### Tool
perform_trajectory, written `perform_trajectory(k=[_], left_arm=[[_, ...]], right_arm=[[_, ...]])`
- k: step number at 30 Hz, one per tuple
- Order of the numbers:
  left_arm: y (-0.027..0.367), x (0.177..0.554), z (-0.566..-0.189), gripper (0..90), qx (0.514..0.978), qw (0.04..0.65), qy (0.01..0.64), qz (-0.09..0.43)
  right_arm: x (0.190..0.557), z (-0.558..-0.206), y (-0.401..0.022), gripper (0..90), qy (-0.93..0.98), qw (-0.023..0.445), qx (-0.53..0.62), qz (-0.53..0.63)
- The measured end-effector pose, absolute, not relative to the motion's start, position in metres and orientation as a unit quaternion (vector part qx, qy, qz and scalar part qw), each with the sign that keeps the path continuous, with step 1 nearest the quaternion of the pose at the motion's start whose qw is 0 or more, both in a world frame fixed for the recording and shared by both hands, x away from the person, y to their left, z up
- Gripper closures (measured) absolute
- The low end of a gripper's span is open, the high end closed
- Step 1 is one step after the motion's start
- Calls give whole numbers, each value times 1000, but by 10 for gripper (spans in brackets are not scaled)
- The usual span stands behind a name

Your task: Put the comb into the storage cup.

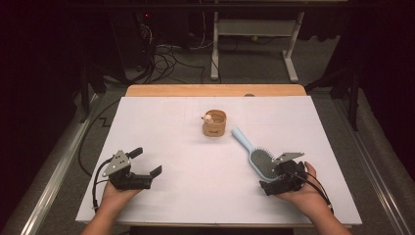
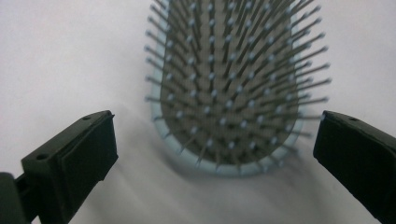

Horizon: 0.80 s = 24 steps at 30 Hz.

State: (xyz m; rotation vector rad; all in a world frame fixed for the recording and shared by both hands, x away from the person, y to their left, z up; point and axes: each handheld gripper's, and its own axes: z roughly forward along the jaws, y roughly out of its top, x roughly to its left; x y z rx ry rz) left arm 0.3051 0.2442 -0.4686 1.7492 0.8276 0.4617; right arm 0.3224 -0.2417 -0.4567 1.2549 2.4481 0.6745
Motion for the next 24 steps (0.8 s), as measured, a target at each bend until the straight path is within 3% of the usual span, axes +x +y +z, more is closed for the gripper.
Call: perform_trajectory(k=[24], left_arm=[[245, 306, -469, 0, 737, 546, 349, 194]], right_arm=[[365, -451, -222, 53, 877, 138, 423, 183]])
